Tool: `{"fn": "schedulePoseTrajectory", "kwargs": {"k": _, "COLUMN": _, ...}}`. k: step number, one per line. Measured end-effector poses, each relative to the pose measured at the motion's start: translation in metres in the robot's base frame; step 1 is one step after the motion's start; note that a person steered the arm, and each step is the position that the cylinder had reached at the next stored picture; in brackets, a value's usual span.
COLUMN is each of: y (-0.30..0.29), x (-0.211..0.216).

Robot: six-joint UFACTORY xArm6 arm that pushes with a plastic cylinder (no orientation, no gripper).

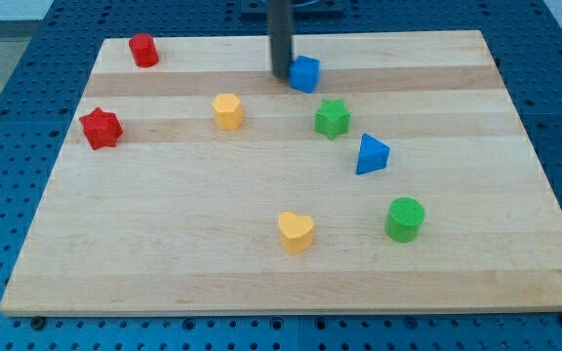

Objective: Drag blue cube towards right side of the board

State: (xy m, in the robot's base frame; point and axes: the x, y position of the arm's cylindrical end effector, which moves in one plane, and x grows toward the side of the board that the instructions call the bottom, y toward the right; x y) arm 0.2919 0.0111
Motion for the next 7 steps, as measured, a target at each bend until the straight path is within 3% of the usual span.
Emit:
{"fn": "schedulePoseTrajectory", "kwargs": {"k": 1, "y": 0.048, "x": 0.039}}
{"fn": "schedulePoseTrajectory", "kwargs": {"k": 4, "y": 0.153, "x": 0.062}}
{"fn": "schedulePoseTrajectory", "kwargs": {"k": 5, "y": 0.142, "x": 0.093}}
{"fn": "schedulePoseTrajectory", "kwargs": {"k": 7, "y": 0.049, "x": 0.093}}
